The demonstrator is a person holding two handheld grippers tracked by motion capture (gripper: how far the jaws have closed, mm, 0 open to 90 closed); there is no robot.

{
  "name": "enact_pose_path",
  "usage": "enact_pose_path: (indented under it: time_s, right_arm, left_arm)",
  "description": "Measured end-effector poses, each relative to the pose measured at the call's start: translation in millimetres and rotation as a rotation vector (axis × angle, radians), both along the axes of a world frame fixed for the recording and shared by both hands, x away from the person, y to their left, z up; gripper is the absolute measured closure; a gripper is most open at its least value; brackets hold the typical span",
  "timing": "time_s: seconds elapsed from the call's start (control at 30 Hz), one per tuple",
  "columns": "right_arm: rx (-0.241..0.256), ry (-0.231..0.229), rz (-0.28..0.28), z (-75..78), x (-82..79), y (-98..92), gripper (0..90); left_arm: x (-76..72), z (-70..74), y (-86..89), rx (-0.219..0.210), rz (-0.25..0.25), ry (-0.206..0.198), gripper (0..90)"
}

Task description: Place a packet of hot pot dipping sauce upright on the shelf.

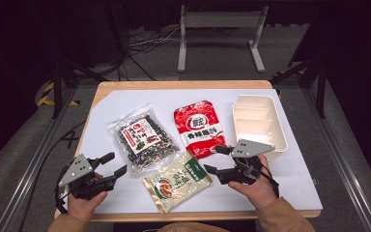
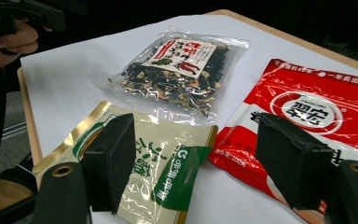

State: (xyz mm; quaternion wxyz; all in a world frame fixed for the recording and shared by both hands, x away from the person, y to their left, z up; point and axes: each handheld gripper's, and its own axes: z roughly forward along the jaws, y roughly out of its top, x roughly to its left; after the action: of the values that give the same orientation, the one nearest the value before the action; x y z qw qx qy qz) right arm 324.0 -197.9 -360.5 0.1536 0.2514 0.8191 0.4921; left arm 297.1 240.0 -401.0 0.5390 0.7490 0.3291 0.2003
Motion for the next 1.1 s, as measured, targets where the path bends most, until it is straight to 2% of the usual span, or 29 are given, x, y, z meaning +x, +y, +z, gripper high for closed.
enact_pose_path:
  time_s: [0.03, 0.17, 0.37, 0.47, 0.6, 1.1]
  right_arm:
    - [0.000, 0.000, 0.000, 0.0, 0.0, 0.0, 29.0]
    - [-0.004, 0.049, 0.006, -2.5, 3.9, 4.7, 29.5]
    - [-0.055, 0.130, 0.001, -13.7, 12.7, 13.2, 30.5]
    - [-0.085, 0.183, 0.007, -20.7, 15.5, 17.7, 32.6]
    - [-0.120, 0.216, 0.015, -29.7, 17.8, 21.4, 32.3]
    - [-0.189, 0.331, 0.017, -56.7, 24.5, 26.1, 31.5]
  left_arm:
    - [0.0, -0.2, -0.1, 0.002, 0.001, 0.001, 36.2]
    - [-0.2, -0.2, -0.1, 0.003, 0.001, 0.001, 36.2]
    - [0.7, -1.0, -1.3, 0.012, -0.003, 0.005, 36.2]
    - [2.7, -2.6, -3.1, 0.029, 0.002, 0.029, 36.1]
    - [4.4, -4.4, -5.2, 0.041, -0.008, 0.047, 35.9]
    - [6.4, -6.6, -7.9, 0.062, -0.011, 0.064, 35.6]
